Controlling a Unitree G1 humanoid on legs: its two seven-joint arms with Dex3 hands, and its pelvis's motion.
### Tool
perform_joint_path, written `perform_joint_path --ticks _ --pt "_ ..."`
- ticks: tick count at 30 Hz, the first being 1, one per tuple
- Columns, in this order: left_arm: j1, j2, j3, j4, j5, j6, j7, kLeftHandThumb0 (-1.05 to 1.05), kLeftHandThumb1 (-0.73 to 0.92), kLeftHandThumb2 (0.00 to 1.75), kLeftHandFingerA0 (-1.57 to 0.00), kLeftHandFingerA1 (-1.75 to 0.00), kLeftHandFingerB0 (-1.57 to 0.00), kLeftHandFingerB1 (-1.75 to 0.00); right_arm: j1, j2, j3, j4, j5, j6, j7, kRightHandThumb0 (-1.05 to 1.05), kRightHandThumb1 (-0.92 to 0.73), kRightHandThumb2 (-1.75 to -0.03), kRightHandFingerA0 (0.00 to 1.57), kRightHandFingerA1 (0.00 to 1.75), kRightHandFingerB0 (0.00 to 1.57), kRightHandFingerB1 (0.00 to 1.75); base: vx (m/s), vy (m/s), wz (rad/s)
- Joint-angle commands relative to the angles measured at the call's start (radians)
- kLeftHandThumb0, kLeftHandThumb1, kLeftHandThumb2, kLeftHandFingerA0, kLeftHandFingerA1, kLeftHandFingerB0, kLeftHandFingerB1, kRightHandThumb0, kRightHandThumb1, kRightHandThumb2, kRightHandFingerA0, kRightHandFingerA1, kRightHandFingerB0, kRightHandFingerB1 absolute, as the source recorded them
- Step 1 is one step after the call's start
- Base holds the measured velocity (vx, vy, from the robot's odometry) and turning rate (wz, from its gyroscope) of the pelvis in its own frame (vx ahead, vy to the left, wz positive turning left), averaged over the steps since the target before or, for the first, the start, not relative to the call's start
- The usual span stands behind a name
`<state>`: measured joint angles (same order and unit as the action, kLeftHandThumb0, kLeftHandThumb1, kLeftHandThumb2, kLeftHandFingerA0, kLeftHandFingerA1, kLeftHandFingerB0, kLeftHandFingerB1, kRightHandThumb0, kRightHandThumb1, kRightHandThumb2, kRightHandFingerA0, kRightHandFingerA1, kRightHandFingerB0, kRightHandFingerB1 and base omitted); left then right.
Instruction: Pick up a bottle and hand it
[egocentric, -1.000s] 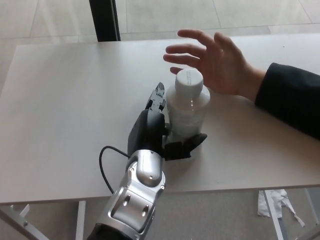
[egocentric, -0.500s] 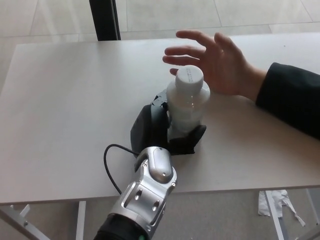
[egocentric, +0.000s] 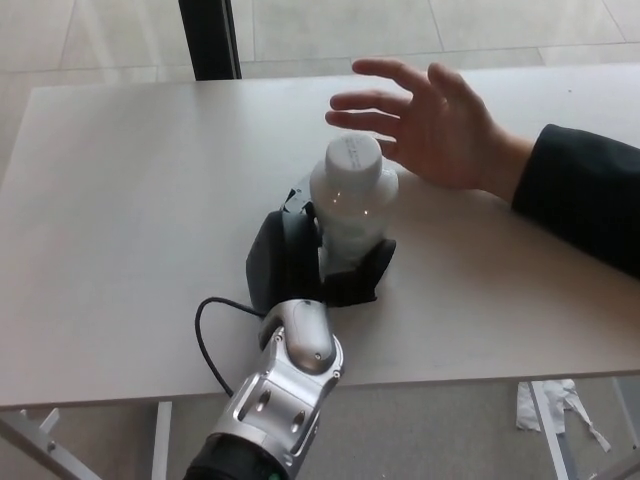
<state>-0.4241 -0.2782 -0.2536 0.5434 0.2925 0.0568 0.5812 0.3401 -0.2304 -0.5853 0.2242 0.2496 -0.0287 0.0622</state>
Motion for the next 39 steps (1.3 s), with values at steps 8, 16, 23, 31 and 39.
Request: perform_joint_path --ticks 8,16,23,31,39 --pt "-0.387 0.044 0.085 0.071 -0.027 0.041 -0.116 -0.14 0.48 1.14 -1.21 -1.35 -1.04 -1.23 -0.012 -0.01 0.01 -0.023 0.0 0.036 -0.013 -0.63 -0.64 -0.61 1.17 1.5 0.35 0.53 0.0 0.0 0.0" --pt "-0.574 0.041 0.127 0.23 -0.041 0.092 -0.118 -0.15 0.56 1.03 -0.96 -1.56 -0.87 -1.36 -0.048 0.005 0.042 -0.034 -0.005 0.061 -0.026 -0.65 -0.6 -0.61 1.16 1.51 0.39 0.54 0.0 0.0 0.0" --pt "-0.653 0.008 0.158 0.361 -0.058 0.099 -0.1 -0.16 0.67 0.86 -0.9 -1.59 -0.83 -1.1 -0.067 0.009 0.062 -0.006 -0.01 0.04 -0.02 -0.68 -0.62 -0.6 1.14 1.56 0.36 0.55 0.0 0.0 0.0" --pt "-0.652 -0.033 0.175 0.435 -0.065 0.088 -0.051 -0.21 0.67 0.72 -0.97 -1.52 -0.72 -0.84 -0.073 0.017 0.085 -0.025 -0.024 0.06 -0.043 -0.7 -0.58 -0.6 1.2 1.48 0.4 0.57 0.0 0.0 0.0" --pt "-0.62 -0.065 0.157 0.476 -0.064 0.091 -0.033 -0.21 0.71 0.7 -0.84 -1.49 -0.74 -0.8 -0.067 0.033 0.113 -0.061 -0.029 0.074 -0.052 -0.7 -0.6 -0.59 1.1 1.39 0.39 0.55 0.0 0.0 0.0"
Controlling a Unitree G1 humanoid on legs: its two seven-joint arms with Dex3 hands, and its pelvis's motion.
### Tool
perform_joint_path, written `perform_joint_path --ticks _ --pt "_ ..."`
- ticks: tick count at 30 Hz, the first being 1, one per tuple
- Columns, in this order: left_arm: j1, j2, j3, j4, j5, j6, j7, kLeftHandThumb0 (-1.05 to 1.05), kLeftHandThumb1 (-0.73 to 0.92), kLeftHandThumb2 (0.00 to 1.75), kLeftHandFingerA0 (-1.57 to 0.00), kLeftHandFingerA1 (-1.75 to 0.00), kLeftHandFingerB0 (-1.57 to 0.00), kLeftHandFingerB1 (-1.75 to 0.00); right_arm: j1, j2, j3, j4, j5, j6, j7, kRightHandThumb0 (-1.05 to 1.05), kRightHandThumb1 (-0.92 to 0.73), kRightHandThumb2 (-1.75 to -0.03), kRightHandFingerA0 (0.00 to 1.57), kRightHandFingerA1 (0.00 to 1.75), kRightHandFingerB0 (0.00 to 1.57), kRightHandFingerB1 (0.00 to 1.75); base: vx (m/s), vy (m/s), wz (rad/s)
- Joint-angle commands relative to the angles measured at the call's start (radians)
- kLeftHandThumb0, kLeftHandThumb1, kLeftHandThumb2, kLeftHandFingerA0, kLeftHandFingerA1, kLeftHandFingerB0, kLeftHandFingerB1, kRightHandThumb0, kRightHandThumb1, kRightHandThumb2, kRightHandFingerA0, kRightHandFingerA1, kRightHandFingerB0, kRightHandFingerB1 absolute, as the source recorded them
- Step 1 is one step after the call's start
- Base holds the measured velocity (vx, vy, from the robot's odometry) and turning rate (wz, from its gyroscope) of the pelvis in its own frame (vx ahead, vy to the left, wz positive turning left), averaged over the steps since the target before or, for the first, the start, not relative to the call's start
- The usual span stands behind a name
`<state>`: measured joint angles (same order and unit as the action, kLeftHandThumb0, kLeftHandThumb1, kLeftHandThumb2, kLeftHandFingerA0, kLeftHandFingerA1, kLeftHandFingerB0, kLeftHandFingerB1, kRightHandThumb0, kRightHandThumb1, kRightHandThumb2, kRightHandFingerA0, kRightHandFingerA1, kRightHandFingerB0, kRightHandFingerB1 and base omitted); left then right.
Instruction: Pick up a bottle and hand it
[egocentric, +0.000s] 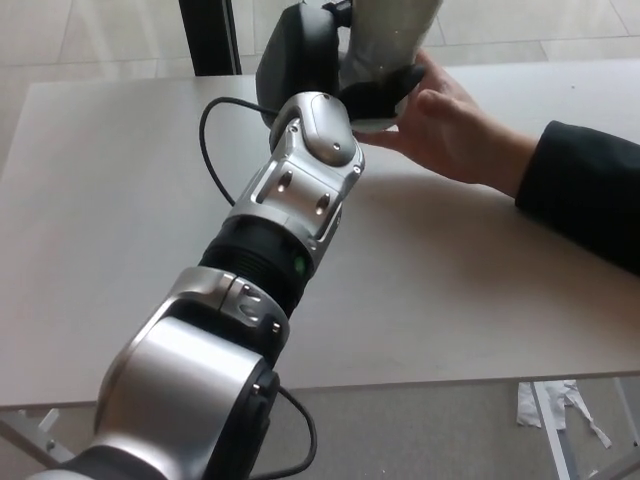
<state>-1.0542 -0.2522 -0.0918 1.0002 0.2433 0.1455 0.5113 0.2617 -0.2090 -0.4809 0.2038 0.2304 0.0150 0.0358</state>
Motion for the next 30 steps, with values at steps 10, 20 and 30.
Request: perform_joint_path --ticks 10,20,30 --pt "0.005 -0.129 -0.018 0.082 -0.033 -0.026 0.05 -0.16 0.77 0.71 -0.8 -1.71 -0.73 -1.37 0.001 0.016 0.008 -0.024 0.029 0.002 0.026 -0.65 -0.63 -0.6 1.01 0.93 0.41 0.55 0.0 0.0 0.0" --pt "0.03 -0.1 -0.1 0.082 0.003 0.031 -0.01 -0.16 0.8 0.65 -0.74 -1.61 -0.69 -1.12 -0.003 0.009 0.049 -0.05 -0.022 -0.001 0.002 -0.63 -0.48 -0.96 1.28 1.23 0.38 0.64 0.0 0.0 0.0" --pt "-0.013 -0.099 -0.201 0.128 0.026 0.2 -0.112 -0.3 0.86 0.65 -0.74 -1.11 -0.67 -0.64 -0.017 0.016 0.074 -0.067 -0.025 0.018 -0.004 -0.56 -0.44 -0.97 1.41 1.37 0.41 0.68 0.0 0.0 0.0"
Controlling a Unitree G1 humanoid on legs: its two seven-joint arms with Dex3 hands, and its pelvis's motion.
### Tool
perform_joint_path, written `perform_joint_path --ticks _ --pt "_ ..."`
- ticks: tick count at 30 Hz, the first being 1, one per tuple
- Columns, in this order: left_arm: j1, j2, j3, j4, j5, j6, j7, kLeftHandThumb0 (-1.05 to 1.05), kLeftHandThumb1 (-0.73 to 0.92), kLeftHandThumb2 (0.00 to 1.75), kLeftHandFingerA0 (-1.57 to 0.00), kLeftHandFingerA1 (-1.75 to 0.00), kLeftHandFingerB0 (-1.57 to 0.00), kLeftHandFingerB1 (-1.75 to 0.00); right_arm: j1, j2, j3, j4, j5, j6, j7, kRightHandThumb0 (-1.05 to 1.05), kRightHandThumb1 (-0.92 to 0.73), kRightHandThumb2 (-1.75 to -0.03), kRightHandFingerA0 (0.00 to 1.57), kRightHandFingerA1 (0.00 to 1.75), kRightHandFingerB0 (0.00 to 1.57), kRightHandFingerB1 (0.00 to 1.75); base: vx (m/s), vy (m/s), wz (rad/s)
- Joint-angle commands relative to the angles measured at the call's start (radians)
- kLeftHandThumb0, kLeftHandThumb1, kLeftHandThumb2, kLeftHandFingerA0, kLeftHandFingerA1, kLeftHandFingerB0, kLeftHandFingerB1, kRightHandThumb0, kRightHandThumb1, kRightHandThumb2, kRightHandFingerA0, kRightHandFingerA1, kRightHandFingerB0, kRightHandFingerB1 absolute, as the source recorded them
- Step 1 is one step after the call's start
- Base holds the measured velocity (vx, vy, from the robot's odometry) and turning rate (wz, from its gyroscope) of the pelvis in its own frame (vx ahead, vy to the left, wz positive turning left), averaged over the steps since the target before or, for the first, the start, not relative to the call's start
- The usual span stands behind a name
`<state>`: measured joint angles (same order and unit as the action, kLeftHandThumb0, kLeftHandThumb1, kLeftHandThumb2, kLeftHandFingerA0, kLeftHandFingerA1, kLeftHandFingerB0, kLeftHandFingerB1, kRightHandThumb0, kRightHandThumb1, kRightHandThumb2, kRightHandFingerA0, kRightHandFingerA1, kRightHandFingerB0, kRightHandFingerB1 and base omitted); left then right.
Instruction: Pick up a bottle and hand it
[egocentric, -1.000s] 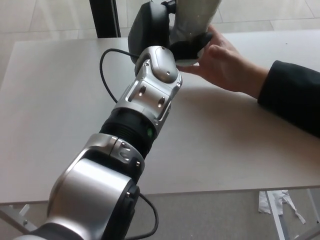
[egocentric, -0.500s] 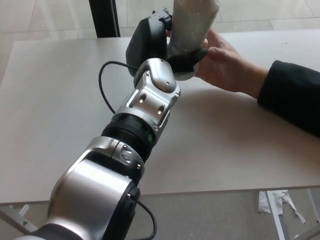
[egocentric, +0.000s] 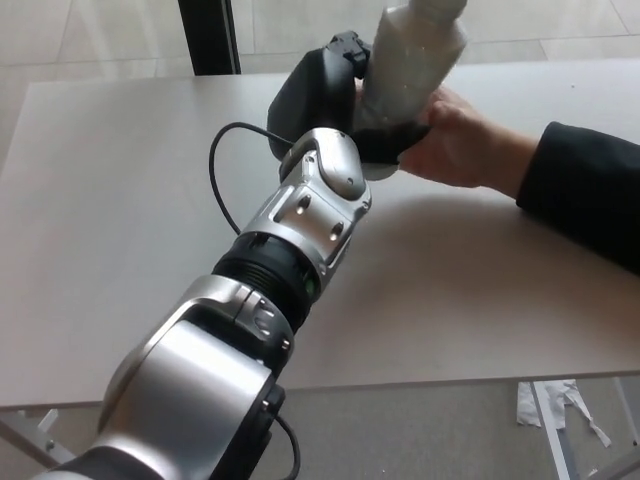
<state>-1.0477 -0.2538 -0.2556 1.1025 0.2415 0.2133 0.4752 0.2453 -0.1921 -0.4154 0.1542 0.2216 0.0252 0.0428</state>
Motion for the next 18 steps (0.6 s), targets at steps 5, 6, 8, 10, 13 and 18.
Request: perform_joint_path --ticks 5,6,8,10,13,18 --pt "-0.02 -0.09 -0.12 0.052 0.079 0.194 -0.121 -0.18 0.73 0.61 -0.7 -1.55 -0.62 -1.0 0.001 0.0 0.017 -0.044 -0.002 0.019 0.002 -0.66 -0.5 -0.93 1.01 0.95 0.37 0.63 0.0 0.0 0.0" --pt "-0.018 -0.087 -0.152 0.056 0.1 0.207 -0.125 -0.12 0.74 0.57 -0.7 -1.65 -0.6 -1.08 -0.002 -0.002 0.017 -0.042 0.001 0.016 0.008 -0.66 -0.66 -0.6 1.06 1.02 0.39 0.57 0.0 0.0 0.0" --pt "-0.013 -0.08 -0.171 0.051 0.099 0.207 -0.138 -0.17 0.72 0.6 -0.73 -1.66 -0.64 -1.1 -0.003 -0.003 0.022 -0.045 -0.008 0.019 0.003 -0.66 -0.66 -0.61 1.06 0.96 0.39 0.58 0.0 0.0 0.0" --pt "-0.014 -0.076 -0.185 0.05 0.097 0.224 -0.16 -0.18 0.73 0.62 -0.7 -1.63 -0.59 -1.03 -0.007 0.002 0.017 -0.042 -0.001 0.021 -0.002 -0.68 -0.48 -0.92 0.92 0.89 0.4 0.65 0.0 0.0 0.0" --pt "-0.008 -0.069 -0.211 0.043 0.111 0.238 -0.166 -0.16 0.68 0.62 -0.69 -1.5 -0.59 -0.83 -0.006 0.011 0.014 -0.049 0.013 0.037 -0.001 -0.66 -0.64 -0.59 1.07 1.07 0.42 0.58 0.0 0.0 0.0" --pt "-0.005 -0.069 -0.229 0.037 0.119 0.233 -0.15 -0.17 0.66 0.61 -0.67 -1.49 -0.54 -0.7 -0.004 0.013 0.015 -0.055 0.006 0.029 -0.005 -0.66 -0.65 -0.6 1.07 1.0 0.43 0.58 0.0 0.0 0.0"
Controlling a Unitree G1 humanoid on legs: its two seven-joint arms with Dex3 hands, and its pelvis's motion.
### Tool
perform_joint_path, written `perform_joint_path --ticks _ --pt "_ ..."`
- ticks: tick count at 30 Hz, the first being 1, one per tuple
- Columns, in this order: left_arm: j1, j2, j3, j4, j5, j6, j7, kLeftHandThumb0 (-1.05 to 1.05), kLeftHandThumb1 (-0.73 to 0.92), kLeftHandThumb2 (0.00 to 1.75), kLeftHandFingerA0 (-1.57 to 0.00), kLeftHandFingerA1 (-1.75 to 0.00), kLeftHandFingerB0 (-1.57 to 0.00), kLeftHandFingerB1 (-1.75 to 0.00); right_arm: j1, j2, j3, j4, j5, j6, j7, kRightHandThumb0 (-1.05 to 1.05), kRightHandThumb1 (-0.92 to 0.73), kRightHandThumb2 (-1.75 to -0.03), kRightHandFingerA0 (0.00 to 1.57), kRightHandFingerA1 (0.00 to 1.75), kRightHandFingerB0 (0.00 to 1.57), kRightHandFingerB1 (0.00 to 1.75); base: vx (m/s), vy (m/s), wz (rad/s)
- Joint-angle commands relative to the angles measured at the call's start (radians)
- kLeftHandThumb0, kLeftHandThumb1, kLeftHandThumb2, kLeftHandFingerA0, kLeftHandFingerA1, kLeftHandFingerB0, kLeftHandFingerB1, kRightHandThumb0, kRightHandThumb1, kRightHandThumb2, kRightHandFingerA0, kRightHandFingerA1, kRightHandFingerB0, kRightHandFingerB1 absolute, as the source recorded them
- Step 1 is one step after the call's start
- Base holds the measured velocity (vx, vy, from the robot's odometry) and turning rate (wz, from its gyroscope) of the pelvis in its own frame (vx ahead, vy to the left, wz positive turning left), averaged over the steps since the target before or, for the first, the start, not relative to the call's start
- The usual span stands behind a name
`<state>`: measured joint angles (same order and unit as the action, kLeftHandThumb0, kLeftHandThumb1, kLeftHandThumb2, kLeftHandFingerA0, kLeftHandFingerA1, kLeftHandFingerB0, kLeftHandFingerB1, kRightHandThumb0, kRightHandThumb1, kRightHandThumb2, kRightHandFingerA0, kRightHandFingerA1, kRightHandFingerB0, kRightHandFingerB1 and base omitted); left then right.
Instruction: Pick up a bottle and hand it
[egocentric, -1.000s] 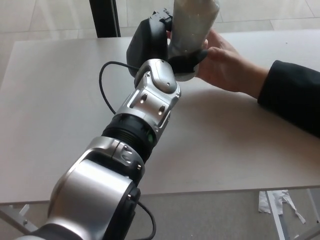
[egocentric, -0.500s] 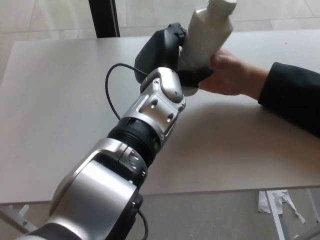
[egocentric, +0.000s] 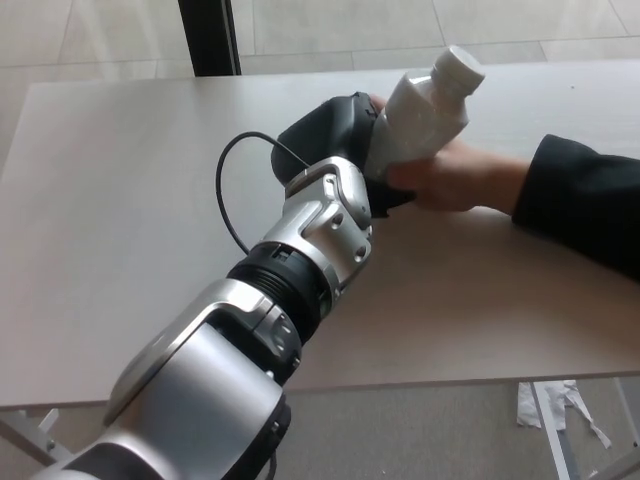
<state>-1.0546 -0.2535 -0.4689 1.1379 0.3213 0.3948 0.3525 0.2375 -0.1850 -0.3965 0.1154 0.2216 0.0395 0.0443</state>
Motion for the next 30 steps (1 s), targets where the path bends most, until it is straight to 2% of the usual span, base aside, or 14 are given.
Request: perform_joint_path --ticks 1,5,6,7,8,10,14,16,21,22,26,27,29,30 --pt "0.003 -0.07 -0.017 0.001 0.04 0.051 -0.028 -0.17 0.66 0.61 -0.67 -1.49 -0.54 -0.7 0.004 0.008 -0.004 -0.016 0.006 0.015 -0.007 -0.66 -0.65 -0.6 1.07 1.0 0.43 0.58 0.0 0.0 0.0" --pt "0.001 -0.08 0.0 0.0 0.035 0.053 0.002 -0.17 0.67 0.62 -0.69 -1.52 -0.37 -0.61 0.007 0.003 -0.015 0.007 0.011 0.002 0.003 -0.64 -0.66 -0.6 1.12 1.09 0.43 0.55 0.0 0.0 0.0" --pt "-0.004 -0.077 0.001 0.002 0.037 0.056 0.001 -0.19 0.66 0.62 -0.73 -1.55 -0.32 -0.56 0.01 -0.003 -0.014 0.01 0.007 0.01 0.004 -0.66 -0.5 -0.93 0.99 0.98 0.39 0.61 0.0 0.0 0.0" --pt "-0.005 -0.073 0.006 -0.003 0.034 0.057 -0.001 -0.22 0.67 0.64 -0.75 -1.53 -0.26 -0.52 0.015 -0.001 -0.014 0.007 0.005 0.009 0.003 -0.65 -0.66 -0.6 0.99 0.9 0.41 0.53 0.0 0.0 0.0" --pt "-0.015 -0.061 0.011 -0.006 0.032 0.057 -0.015 -0.37 0.67 0.61 -0.78 -1.32 -0.16 -0.44 0.018 -0.003 -0.015 0.008 -0.001 0.003 0.0 -0.63 -0.66 -0.59 1.08 1.26 0.42 0.52 0.0 0.0 0.0" --pt "-0.027 -0.05 0.017 -0.017 0.028 0.06 -0.046 -0.49 0.54 0.82 -0.8 -1.12 -0.03 -0.39 0.016 -0.007 -0.019 0.007 0.007 0.01 0.006 -0.65 -0.65 -0.59 1.04 1.11 0.42 0.53 0.0 0.0 0.0" --pt "-0.037 0.009 0.019 -0.135 0.03 0.111 -0.141 -0.7 0.53 0.8 0.0 -0.39 0.0 0.0 0.013 -0.005 -0.02 0.016 -0.001 0.01 -0.004 -0.67 -0.65 -0.6 1.15 1.17 0.42 0.53 0.0 0.0 0.0" --pt "0.014 0.06 0.033 -0.296 0.02 0.121 -0.181 -0.84 0.41 0.75 0.0 -0.22 0.0 -0.01 0.015 -0.009 -0.023 0.02 -0.009 0.003 -0.008 -0.69 -0.66 -0.59 1.08 1.18 0.42 0.55 0.0 0.0 0.0" --pt "0.198 0.231 0.029 -0.804 0.037 0.188 -0.318 -0.89 0.48 0.8 0.0 -0.32 0.0 0.0 0.004 -0.029 -0.048 0.06 -0.005 -0.031 -0.005 -0.7 -0.62 -0.61 1.19 1.39 0.4 0.57 0.0 0.0 0.0" --pt "0.236 0.274 0.035 -0.902 0.039 0.209 -0.351 -0.92 0.5 0.82 0.0 -0.32 0.0 0.0 0.005 -0.031 -0.054 0.06 0.001 -0.025 -0.003 -0.7 -0.48 -0.9 1.24 1.31 0.37 0.61 0.0 0.0 0.0" --pt "0.41 0.465 0.095 -1.254 0.032 0.261 -0.478 -0.84 0.44 0.78 0.0 -0.33 0.0 0.0 0.013 -0.034 -0.078 0.049 0.039 -0.008 0.014 -0.63 -0.65 -0.59 0.99 1.06 0.42 0.5 0.0 0.0 0.0" --pt "0.459 0.521 0.121 -1.317 0.027 0.245 -0.507 -0.85 0.46 0.8 0.0 -0.35 0.0 0.0 0.015 -0.036 -0.08 0.044 0.038 0.008 0.008 -0.66 -0.48 -0.93 0.95 0.94 0.4 0.61 0.0 0.0 0.0" --pt "0.577 0.607 0.205 -1.407 0.017 0.175 -0.523 -0.85 0.48 0.83 -0.01 -0.37 0.0 0.0 0.021 -0.044 -0.087 0.041 0.045 0.021 0.014 -0.67 -0.64 -0.6 1.02 0.99 0.41 0.52 0.0 0.0 0.0" --pt "0.628 0.647 0.246 -1.454 0.018 0.171 -0.539 -0.86 0.48 0.83 -0.01 -0.38 0.0 0.0 0.026 -0.048 -0.088 0.044 0.033 0.015 0.006 -0.68 -0.49 -0.93 0.96 0.97 0.39 0.6 0.0 0.0 0.0"
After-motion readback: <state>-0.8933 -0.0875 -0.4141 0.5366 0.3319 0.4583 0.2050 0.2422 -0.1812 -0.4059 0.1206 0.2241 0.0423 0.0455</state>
